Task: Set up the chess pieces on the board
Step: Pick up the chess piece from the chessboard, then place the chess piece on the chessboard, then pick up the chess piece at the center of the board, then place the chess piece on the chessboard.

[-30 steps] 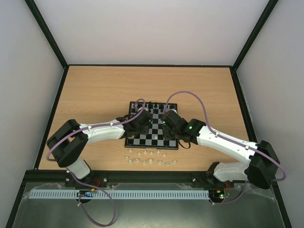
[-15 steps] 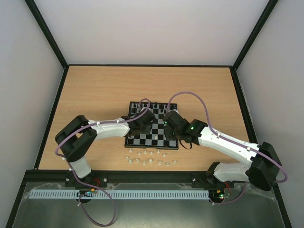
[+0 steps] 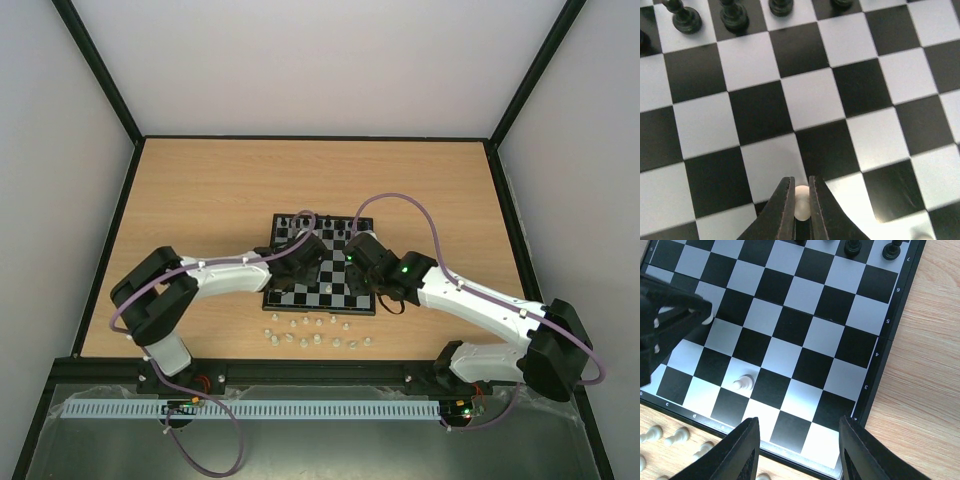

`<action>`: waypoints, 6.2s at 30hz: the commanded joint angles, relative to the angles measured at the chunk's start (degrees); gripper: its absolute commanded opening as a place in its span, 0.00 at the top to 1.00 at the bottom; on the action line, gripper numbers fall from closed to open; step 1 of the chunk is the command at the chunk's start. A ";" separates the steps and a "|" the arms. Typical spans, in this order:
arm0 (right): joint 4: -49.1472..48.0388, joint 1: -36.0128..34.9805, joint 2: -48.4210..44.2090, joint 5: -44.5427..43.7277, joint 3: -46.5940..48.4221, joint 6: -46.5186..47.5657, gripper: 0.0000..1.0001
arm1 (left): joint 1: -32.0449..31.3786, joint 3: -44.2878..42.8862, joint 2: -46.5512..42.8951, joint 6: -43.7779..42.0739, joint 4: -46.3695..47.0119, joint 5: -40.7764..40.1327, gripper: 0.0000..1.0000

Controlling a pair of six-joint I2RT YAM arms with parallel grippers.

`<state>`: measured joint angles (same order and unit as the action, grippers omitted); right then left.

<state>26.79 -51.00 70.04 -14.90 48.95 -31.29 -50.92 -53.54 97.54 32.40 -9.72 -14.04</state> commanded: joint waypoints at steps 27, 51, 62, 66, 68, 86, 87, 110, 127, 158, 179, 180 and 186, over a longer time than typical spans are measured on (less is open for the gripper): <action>2.66 0.17 -1.31 0.11 -0.77 -0.13 0.55 | -7.70 4.09 -5.71 4.95 -2.91 -0.04 0.98; 2.05 0.19 -1.01 0.50 -1.36 0.26 0.55 | -8.48 3.25 -2.59 5.32 -1.63 0.90 0.95; 1.95 0.14 -0.87 0.74 -1.40 0.26 0.55 | -8.49 2.84 -3.96 5.40 -2.43 -0.38 0.75; 2.08 0.13 -1.00 1.04 -1.27 0.18 0.55 | -8.47 2.81 -5.97 5.65 -3.08 -1.03 0.68; 2.21 0.19 -1.12 1.70 -1.10 -0.02 0.55 | -8.50 3.03 -8.24 5.80 -3.67 -1.56 0.64; 1.10 -9.28 1.07 7.58 -5.09 -9.03 0.48 | -8.67 12.52 -38.11 7.38 -11.41 -6.68 0.01; 1.31 -9.98 1.60 7.45 -5.21 -9.62 0.49 | -8.67 13.05 -38.89 7.52 -11.54 -6.70 0.01; -1.29 -14.71 11.69 6.97 -7.72 -14.86 0.74 | -8.44 16.51 -43.83 7.50 -12.67 -7.23 0.01; -1.83 -14.81 13.47 5.22 -6.31 -13.93 0.82 | -8.31 16.64 -43.60 7.33 -12.54 -7.23 0.01; 3.45 -3.99 20.49 0.54 9.25 -1.35 0.93 | -5.91 16.54 -43.60 5.91 -12.27 -6.26 0.01; 0.97 -2.23 24.45 1.64 9.40 0.17 0.85 | -5.29 16.92 -44.73 5.90 -12.69 -6.00 0.01; 0.86 -2.19 24.40 1.70 9.40 0.22 0.85 | -5.26 16.96 -44.75 5.92 -12.65 -6.00 0.01; 0.63 -2.05 24.49 1.61 9.36 0.30 0.85 | -5.25 17.03 -44.77 5.96 -12.62 -6.00 0.01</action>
<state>26.63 -53.45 93.82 -13.39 57.36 -31.44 -56.55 -37.43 53.54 38.79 -21.80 -19.90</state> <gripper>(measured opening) 0.150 0.988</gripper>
